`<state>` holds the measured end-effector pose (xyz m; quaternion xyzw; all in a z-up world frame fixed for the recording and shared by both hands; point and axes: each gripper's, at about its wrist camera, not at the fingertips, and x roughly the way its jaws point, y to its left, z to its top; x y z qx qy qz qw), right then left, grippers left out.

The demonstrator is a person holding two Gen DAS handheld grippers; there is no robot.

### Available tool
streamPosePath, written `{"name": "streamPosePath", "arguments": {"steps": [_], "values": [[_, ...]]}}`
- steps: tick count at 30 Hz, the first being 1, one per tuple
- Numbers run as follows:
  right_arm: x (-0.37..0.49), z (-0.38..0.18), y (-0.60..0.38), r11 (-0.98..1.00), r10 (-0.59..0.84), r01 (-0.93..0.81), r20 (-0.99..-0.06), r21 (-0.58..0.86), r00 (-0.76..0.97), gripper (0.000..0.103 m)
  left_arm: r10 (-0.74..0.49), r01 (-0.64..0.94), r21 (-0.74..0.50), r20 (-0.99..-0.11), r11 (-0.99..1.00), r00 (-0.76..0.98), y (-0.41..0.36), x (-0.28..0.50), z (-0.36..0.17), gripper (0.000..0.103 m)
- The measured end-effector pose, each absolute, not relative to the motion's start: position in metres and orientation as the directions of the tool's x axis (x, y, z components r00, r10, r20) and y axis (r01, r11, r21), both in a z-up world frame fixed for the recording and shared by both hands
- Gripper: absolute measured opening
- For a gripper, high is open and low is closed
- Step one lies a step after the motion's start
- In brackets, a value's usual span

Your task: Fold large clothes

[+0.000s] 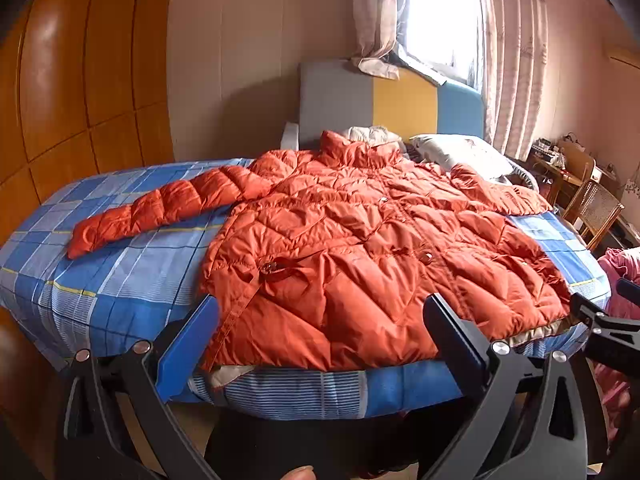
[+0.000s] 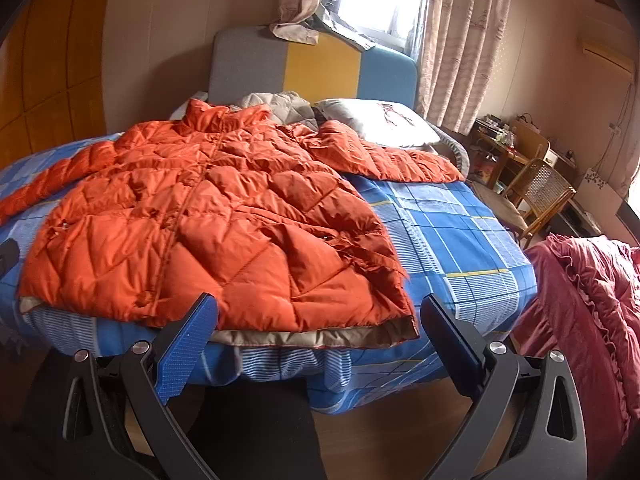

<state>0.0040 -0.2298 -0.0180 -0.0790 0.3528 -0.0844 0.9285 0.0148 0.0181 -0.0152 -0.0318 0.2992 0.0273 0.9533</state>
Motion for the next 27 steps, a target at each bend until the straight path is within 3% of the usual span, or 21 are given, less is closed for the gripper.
{"name": "streamPosePath", "arguments": {"steps": [12, 19, 27], "values": [[0.042, -0.027, -0.261, 0.977, -0.211, 0.152, -0.697, -0.147, 0.685, 0.100, -0.026, -0.061, -0.109, -0.657, 0.992, 0.753, 0.025, 0.073, -0.027, 0.101], [0.095, -0.034, -0.291, 0.971, -0.237, 0.186, -0.726, -0.151, 0.646, 0.100, 0.024, -0.062, -0.038, -0.641, 0.997, 0.768, 0.014, 0.114, -0.027, 0.101], [0.170, -0.052, -0.367, 0.931, -0.320, 0.335, -0.763, -0.144, 0.561, 0.100, 0.041, -0.098, -0.043, -0.692, 0.994, 0.721, 0.029, 0.166, -0.048, 0.101]]}}
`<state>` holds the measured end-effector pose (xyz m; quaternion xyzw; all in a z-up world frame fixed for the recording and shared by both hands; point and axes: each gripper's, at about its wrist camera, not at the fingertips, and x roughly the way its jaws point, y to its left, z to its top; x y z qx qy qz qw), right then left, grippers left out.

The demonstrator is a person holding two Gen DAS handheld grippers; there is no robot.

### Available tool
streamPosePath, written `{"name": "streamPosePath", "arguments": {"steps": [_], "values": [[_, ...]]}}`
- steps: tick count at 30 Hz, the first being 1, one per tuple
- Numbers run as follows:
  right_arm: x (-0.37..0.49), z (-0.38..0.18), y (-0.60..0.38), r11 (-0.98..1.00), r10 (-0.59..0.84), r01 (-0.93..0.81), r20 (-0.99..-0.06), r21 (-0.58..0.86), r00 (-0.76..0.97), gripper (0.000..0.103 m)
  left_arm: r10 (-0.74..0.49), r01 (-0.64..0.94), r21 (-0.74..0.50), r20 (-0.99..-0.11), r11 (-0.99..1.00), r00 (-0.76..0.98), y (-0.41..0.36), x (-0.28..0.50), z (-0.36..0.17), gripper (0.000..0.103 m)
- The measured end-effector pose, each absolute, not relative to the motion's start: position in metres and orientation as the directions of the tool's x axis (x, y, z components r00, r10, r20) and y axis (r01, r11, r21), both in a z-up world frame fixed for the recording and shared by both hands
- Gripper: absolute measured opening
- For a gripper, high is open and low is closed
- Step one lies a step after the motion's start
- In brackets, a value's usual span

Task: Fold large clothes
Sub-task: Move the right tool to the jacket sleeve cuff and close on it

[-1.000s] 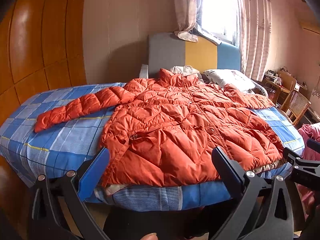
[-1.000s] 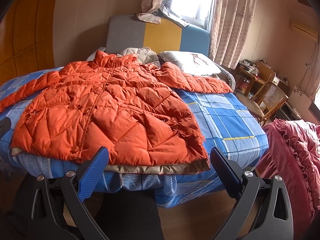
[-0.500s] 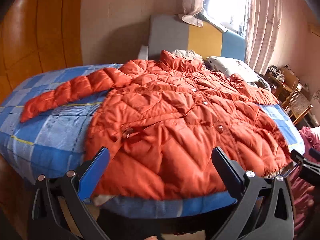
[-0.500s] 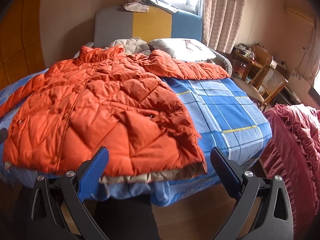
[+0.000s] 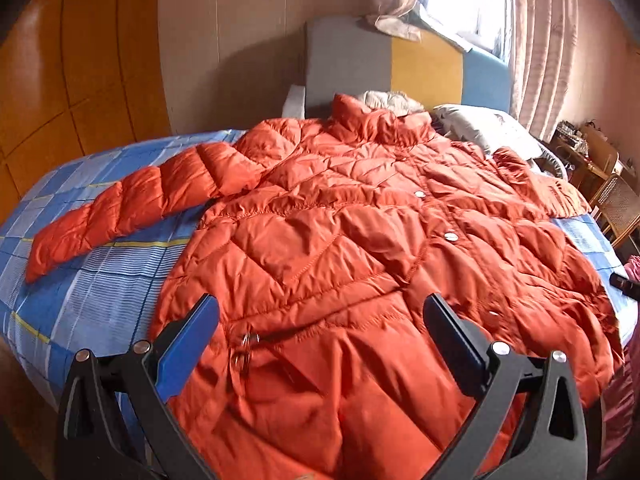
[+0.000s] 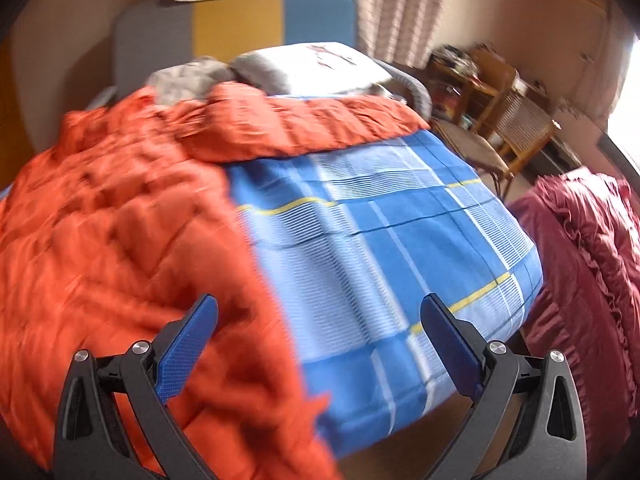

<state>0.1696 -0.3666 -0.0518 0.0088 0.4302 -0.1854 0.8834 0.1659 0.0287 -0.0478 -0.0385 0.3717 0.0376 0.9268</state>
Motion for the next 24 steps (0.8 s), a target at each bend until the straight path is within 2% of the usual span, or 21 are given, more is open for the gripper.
{"name": "streamPosePath", "arguments": {"steps": [10, 18, 21, 24], "values": [[0.261, -0.076, -0.443, 0.886, -0.338, 0.452, -0.814, -0.105, 0.473, 0.100, 0.094, -0.150, -0.014, -0.722, 0.989, 0.685, 0.038, 0.216, -0.060, 0.101], [0.335, -0.089, -0.512, 0.824, -0.346, 0.562, -0.847, -0.069, 0.404, 0.079, 0.146, -0.202, 0.013, -0.738, 0.979, 0.659, 0.049, 0.256, -0.067, 0.101], [0.363, -0.092, -0.535, 0.796, -0.347, 0.603, -0.853, -0.047, 0.391, 0.078, 0.161, -0.227, 0.013, -0.745, 0.974, 0.647, 0.055, 0.267, -0.070, 0.101], [0.388, -0.093, -0.555, 0.772, -0.350, 0.635, -0.855, -0.031, 0.384, 0.071, 0.174, -0.250, 0.013, -0.755, 0.968, 0.633, 0.062, 0.276, -0.072, 0.101]]}}
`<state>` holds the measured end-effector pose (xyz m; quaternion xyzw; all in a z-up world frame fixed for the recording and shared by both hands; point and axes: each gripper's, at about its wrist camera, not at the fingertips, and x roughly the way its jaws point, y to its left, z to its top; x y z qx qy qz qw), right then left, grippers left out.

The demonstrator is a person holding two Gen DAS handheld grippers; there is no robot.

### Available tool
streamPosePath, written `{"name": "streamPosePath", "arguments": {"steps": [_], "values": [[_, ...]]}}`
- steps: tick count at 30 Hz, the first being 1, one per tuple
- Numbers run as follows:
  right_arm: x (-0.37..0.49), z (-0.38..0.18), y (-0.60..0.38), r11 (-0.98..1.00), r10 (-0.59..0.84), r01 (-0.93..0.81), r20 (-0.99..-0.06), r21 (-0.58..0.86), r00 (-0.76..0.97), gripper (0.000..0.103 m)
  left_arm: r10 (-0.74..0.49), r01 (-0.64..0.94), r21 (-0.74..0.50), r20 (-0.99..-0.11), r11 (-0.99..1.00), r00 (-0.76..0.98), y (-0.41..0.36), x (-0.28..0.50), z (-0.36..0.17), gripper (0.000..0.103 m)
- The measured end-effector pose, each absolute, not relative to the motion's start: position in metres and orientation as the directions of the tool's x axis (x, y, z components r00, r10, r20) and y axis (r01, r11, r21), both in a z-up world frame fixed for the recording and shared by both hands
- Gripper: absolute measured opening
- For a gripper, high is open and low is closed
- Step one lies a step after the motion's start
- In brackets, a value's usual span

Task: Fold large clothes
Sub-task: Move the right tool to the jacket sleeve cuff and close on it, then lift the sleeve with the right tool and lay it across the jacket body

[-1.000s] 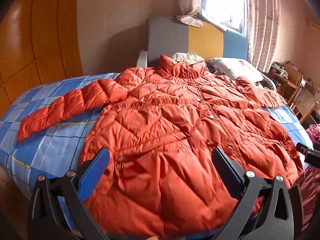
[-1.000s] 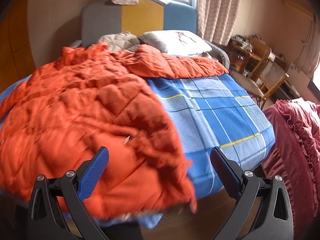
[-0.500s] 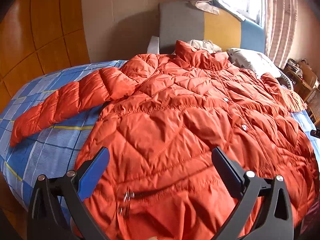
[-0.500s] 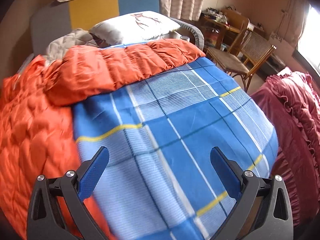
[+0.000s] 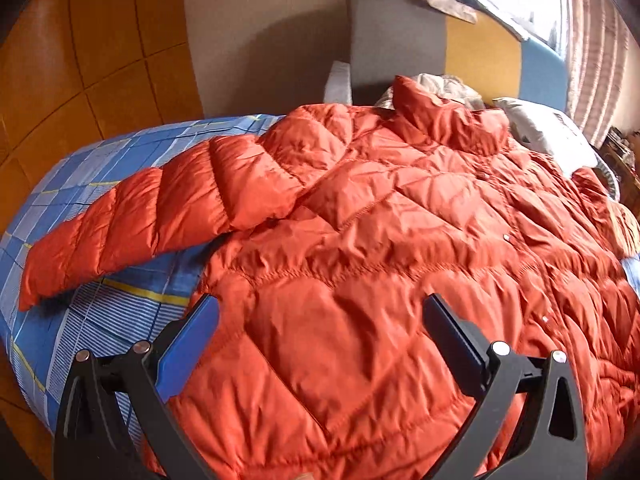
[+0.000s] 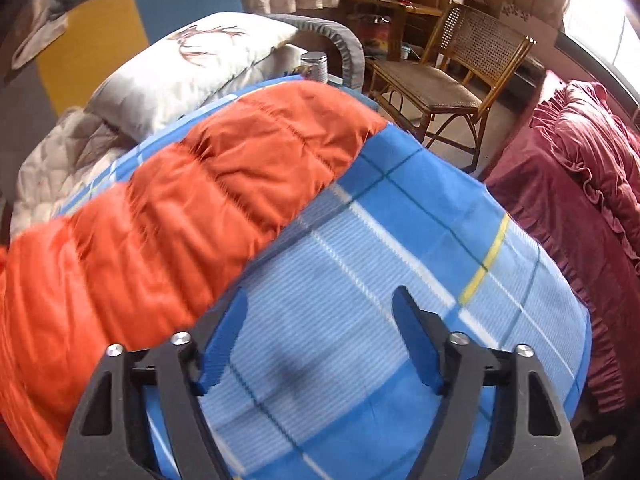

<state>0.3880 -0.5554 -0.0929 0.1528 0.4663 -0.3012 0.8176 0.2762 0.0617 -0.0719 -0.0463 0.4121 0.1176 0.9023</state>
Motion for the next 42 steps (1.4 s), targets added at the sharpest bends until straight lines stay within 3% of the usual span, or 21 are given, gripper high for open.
{"name": "streamPosePath", "arguments": {"steps": [13, 17, 20, 22, 24, 31, 42], "values": [[0.442, -0.098, -0.607, 0.709, -0.378, 0.706, -0.852, -0.015, 0.361, 0.066, 0.204, -0.291, 0.023, -0.764, 0.957, 0.611, 0.070, 0.293, -0.077, 0.101], [0.452, -0.100, -0.626, 0.688, -0.352, 0.726, -0.868, 0.014, 0.351, 0.066, 0.162, -0.316, -0.042, -0.790, 0.948, 0.591, 0.077, 0.310, -0.077, 0.101], [0.457, -0.107, -0.633, 0.689, -0.306, 0.723, -0.884, 0.049, 0.352, 0.045, 0.160, -0.334, -0.056, -0.796, 0.941, 0.584, 0.079, 0.323, -0.077, 0.101], [0.460, -0.109, -0.632, 0.698, -0.300, 0.715, -0.886, 0.048, 0.352, 0.016, 0.170, -0.330, -0.039, -0.796, 0.943, 0.581, 0.076, 0.333, -0.078, 0.101], [0.464, -0.107, -0.629, 0.714, -0.311, 0.699, -0.881, 0.031, 0.357, 0.003, 0.169, -0.320, -0.030, -0.800, 0.947, 0.576, 0.073, 0.342, -0.079, 0.101], [0.471, -0.071, -0.612, 0.765, -0.385, 0.643, -0.821, -0.030, 0.420, 0.001, 0.204, -0.283, 0.046, -0.802, 0.958, 0.561, 0.059, 0.368, -0.092, 0.101], [0.478, 0.006, -0.505, 0.925, -0.294, 0.379, -0.693, -0.031, 0.658, 0.001, 0.164, -0.305, -0.018, -0.811, 0.952, 0.561, 0.068, 0.366, -0.109, 0.101]]}}
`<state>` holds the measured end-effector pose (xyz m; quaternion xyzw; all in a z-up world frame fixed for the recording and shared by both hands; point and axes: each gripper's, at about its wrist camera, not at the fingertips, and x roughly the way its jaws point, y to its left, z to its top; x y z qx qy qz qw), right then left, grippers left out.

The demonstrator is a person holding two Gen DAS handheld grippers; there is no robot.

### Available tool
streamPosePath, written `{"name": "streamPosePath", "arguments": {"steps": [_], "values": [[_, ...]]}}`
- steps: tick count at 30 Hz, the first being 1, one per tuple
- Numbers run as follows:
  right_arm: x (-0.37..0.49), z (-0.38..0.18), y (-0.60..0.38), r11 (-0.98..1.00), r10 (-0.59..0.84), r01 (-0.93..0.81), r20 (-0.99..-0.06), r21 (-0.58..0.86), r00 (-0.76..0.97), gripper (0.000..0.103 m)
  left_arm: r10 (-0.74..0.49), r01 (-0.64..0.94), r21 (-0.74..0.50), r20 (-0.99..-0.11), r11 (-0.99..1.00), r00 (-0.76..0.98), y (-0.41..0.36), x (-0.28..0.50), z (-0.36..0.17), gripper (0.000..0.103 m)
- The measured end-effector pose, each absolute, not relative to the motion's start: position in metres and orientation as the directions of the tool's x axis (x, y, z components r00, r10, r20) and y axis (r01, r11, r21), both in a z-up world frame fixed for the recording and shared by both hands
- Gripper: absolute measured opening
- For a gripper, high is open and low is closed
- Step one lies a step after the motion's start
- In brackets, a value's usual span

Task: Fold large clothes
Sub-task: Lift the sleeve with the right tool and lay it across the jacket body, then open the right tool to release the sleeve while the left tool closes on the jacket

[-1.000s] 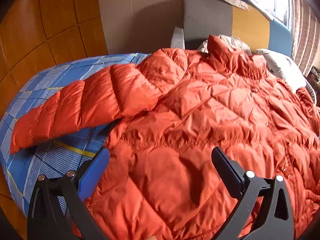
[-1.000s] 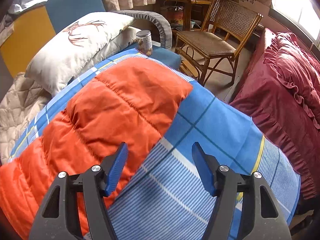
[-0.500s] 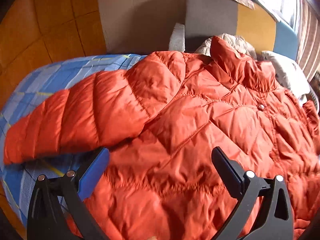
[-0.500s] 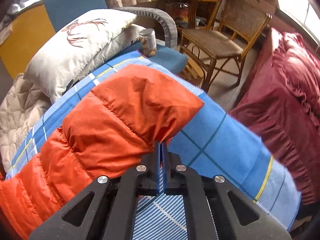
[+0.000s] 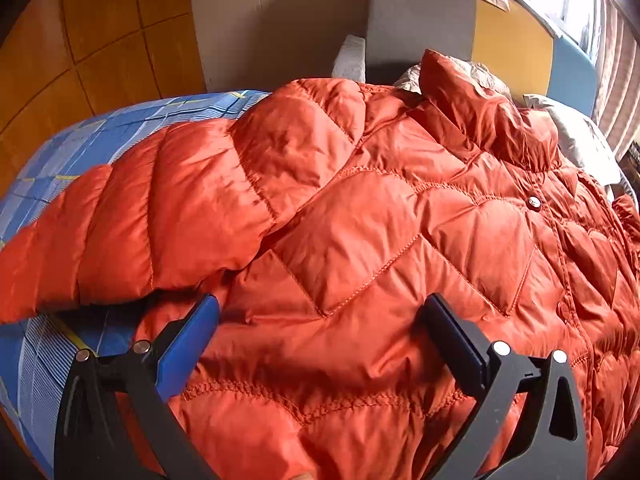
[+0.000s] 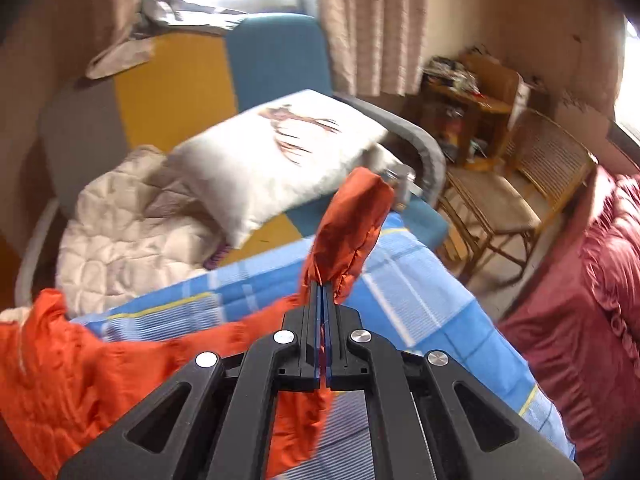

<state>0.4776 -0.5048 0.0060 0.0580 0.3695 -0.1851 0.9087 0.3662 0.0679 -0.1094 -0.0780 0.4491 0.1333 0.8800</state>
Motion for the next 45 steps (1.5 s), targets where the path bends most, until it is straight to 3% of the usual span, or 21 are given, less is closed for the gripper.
{"name": "streamPosePath", "arguments": {"steps": [12, 22, 39, 41, 42, 43, 45], "values": [[0.450, 0.044, -0.357, 0.997, -0.069, 0.083, -0.639, -0.008, 0.766, 0.001, 0.147, -0.314, -0.054, -0.799, 0.948, 0.583, 0.080, 0.340, -0.099, 0.101], [0.420, 0.016, -0.226, 0.989, 0.126, -0.145, -0.683, 0.031, 0.719, 0.001, 0.103, -0.312, -0.115, -0.791, 0.943, 0.603, 0.094, 0.316, -0.094, 0.101], [0.403, -0.072, -0.138, 0.975, 0.214, -0.170, -0.808, 0.143, 0.549, 0.003, 0.054, -0.299, -0.168, -0.790, 0.939, 0.611, 0.104, 0.310, -0.095, 0.101], [0.399, -0.074, -0.138, 0.973, 0.227, -0.167, -0.811, 0.162, 0.540, 0.017, 0.059, -0.302, -0.164, -0.790, 0.939, 0.610, 0.103, 0.310, -0.094, 0.101], [0.398, -0.075, -0.139, 0.970, 0.238, -0.167, -0.810, 0.174, 0.536, 0.061, 0.058, -0.303, -0.165, -0.791, 0.939, 0.610, 0.103, 0.310, -0.093, 0.101], [0.395, -0.074, -0.142, 0.969, 0.244, -0.162, -0.799, 0.184, 0.550, 0.091, 0.046, -0.298, -0.176, -0.791, 0.938, 0.611, 0.102, 0.310, -0.093, 0.101], [0.386, -0.069, -0.146, 0.969, 0.246, -0.154, -0.771, 0.192, 0.587, 0.090, 0.040, -0.294, -0.181, -0.790, 0.939, 0.612, 0.099, 0.312, -0.091, 0.101]]}}
